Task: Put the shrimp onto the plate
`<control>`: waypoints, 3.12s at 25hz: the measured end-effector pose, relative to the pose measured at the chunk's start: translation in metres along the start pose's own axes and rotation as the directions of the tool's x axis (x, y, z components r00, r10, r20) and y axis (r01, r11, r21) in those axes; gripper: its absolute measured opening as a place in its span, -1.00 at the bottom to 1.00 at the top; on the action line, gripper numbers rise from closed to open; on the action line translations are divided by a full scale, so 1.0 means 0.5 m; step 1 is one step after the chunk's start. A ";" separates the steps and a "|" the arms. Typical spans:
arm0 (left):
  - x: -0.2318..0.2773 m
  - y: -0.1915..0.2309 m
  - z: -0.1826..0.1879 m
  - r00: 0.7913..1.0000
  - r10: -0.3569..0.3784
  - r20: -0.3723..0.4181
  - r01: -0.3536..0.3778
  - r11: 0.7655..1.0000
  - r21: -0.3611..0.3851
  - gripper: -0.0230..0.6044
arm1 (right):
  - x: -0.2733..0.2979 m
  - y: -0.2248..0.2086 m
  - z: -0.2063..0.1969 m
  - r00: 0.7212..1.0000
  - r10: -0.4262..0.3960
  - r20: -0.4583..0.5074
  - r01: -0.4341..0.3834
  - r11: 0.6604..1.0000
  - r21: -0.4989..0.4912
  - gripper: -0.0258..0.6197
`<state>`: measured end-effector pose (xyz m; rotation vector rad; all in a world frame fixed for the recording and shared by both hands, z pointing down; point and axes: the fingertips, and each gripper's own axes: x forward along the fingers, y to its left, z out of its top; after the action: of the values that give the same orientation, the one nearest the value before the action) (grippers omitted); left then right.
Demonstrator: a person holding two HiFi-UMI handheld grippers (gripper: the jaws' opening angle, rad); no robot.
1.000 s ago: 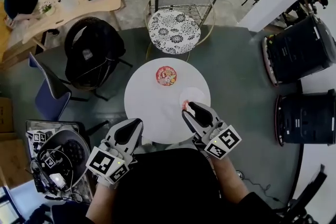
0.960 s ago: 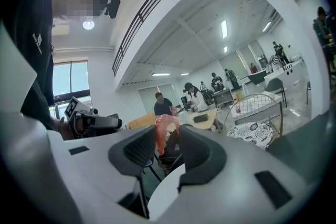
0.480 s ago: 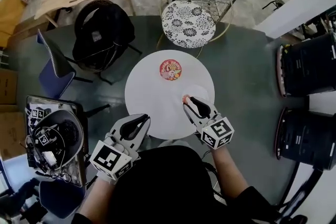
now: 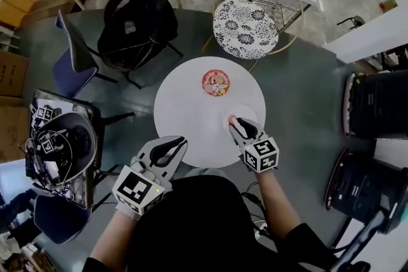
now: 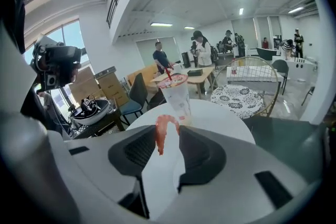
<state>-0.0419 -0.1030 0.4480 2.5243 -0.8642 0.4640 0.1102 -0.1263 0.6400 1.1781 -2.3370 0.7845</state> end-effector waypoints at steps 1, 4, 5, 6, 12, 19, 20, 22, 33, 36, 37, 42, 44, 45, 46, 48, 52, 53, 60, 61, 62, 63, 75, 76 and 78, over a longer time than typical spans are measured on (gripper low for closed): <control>0.001 0.001 -0.003 1.000 0.009 -0.008 -0.009 1.000 0.002 -0.90 | 0.007 -0.008 -0.011 1.000 -0.005 -0.020 0.005 1.000 -0.002 -0.47; 0.006 -0.005 -0.013 1.000 0.010 -0.021 -0.009 1.000 0.022 -0.90 | 0.026 -0.033 -0.049 0.996 -0.022 -0.084 0.021 1.000 -0.007 -0.47; 0.008 -0.009 -0.018 1.000 0.007 -0.021 -0.006 1.000 0.024 -0.90 | 0.032 -0.041 -0.063 0.994 -0.027 -0.105 0.027 1.000 -0.006 -0.47; 0.010 -0.011 -0.021 1.000 0.009 -0.020 -0.009 1.000 0.022 -0.90 | 0.038 -0.049 -0.076 0.992 -0.032 -0.125 0.031 0.999 -0.005 -0.47; 0.016 -0.013 -0.037 0.999 0.030 -0.041 -0.029 0.999 0.021 -0.90 | 0.070 -0.080 -0.136 0.973 -0.043 -0.226 0.036 0.999 -0.033 -0.46; 0.010 -0.004 -0.043 0.996 0.071 -0.045 -0.072 0.997 -0.008 -0.90 | 0.097 -0.106 -0.195 0.942 -0.066 -0.330 0.047 0.997 -0.063 -0.46; 0.009 -0.003 -0.042 0.996 0.075 -0.047 -0.076 0.997 -0.010 -0.90 | 0.100 -0.109 -0.202 0.938 -0.068 -0.341 0.049 0.997 -0.066 -0.46; 0.008 -0.010 -0.049 0.997 0.063 -0.049 -0.064 0.998 -0.010 -0.90 | 0.106 -0.112 -0.213 0.932 -0.073 -0.355 0.051 0.996 -0.069 -0.46; -0.006 -0.004 -0.062 0.993 0.095 -0.068 -0.097 0.995 -0.021 -0.90 | 0.131 -0.107 -0.247 0.905 -0.097 -0.414 0.060 0.993 -0.102 -0.46; -0.008 -0.008 -0.068 0.993 0.090 -0.083 -0.092 0.996 -0.023 -0.90 | 0.137 -0.109 -0.255 0.902 -0.105 -0.419 0.066 0.992 -0.106 -0.46; -0.008 -0.010 -0.070 0.994 0.083 -0.078 -0.085 0.996 -0.021 -0.90 | 0.138 -0.109 -0.255 0.902 -0.106 -0.419 0.067 0.992 -0.108 -0.46; -0.010 -0.005 -0.066 0.993 0.091 -0.076 -0.093 0.995 -0.020 -0.90 | 0.141 -0.103 -0.246 0.890 -0.114 -0.442 0.061 0.989 -0.133 -0.46; -0.010 -0.003 -0.064 0.992 0.097 -0.078 -0.099 0.995 -0.020 -0.90 | 0.141 -0.102 -0.246 0.885 -0.117 -0.450 0.058 0.988 -0.142 -0.46; -0.009 -0.005 -0.065 0.992 0.094 -0.080 -0.096 0.995 -0.020 -0.90 | 0.139 -0.104 -0.249 0.885 -0.119 -0.450 0.060 0.988 -0.143 -0.46; -0.008 -0.006 -0.067 0.993 0.089 -0.081 -0.091 0.996 -0.019 -0.90 | 0.137 -0.106 -0.251 0.885 -0.121 -0.450 0.062 0.988 -0.142 -0.46; -0.006 -0.008 -0.068 0.994 0.080 -0.077 -0.081 0.997 -0.013 -0.90 | 0.137 -0.104 -0.250 0.885 -0.118 -0.451 0.063 0.989 -0.135 -0.46; -0.003 -0.014 -0.068 0.994 0.072 -0.078 -0.072 0.997 -0.004 -0.90 | 0.137 -0.101 -0.249 0.883 -0.111 -0.456 0.055 0.989 -0.135 -0.46; -0.002 -0.015 -0.069 0.994 0.073 -0.086 -0.074 0.997 -0.005 -0.90 | 0.136 -0.102 -0.249 0.883 -0.113 -0.456 0.055 0.989 -0.139 -0.46; 0.002 -0.020 -0.068 0.995 0.069 -0.076 -0.070 0.998 -0.005 -0.90 | 0.132 -0.111 -0.249 0.882 -0.135 -0.452 0.083 0.988 -0.132 -0.39; 0.002 -0.021 -0.071 0.995 0.063 -0.072 -0.063 0.998 -0.001 -0.90 | 0.131 -0.114 -0.248 0.882 -0.138 -0.451 0.087 0.988 -0.130 -0.36; 0.001 -0.022 -0.073 0.996 0.058 -0.069 -0.058 0.998 0.003 -0.90 | 0.130 -0.116 -0.248 0.883 -0.140 -0.449 0.091 0.987 -0.129 -0.32; 0.001 -0.022 -0.074 0.996 0.055 -0.065 -0.054 0.999 0.005 -0.90 | 0.128 -0.117 -0.247 0.884 -0.142 -0.446 0.093 0.987 -0.129 -0.29; 0.018 -0.029 -0.056 0.999 -0.008 -0.051 0.009 1.000 0.025 -0.90 | 0.086 -0.105 -0.177 0.913 -0.162 -0.375 0.130 0.985 -0.109 -0.26; 0.020 -0.028 -0.052 0.999 -0.012 -0.043 0.013 1.000 0.026 -0.90 | 0.083 -0.101 -0.168 0.917 -0.161 -0.365 0.131 0.986 -0.107 -0.26; 0.024 -0.025 -0.044 0.999 -0.023 -0.030 0.024 0.999 0.030 -0.90 | 0.076 -0.090 -0.149 0.925 -0.162 -0.343 0.136 0.986 -0.100 -0.26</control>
<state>-0.0286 -0.0889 0.4683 2.5457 -0.8216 0.5087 0.1338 -0.1228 0.7320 1.0699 -1.9444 0.7748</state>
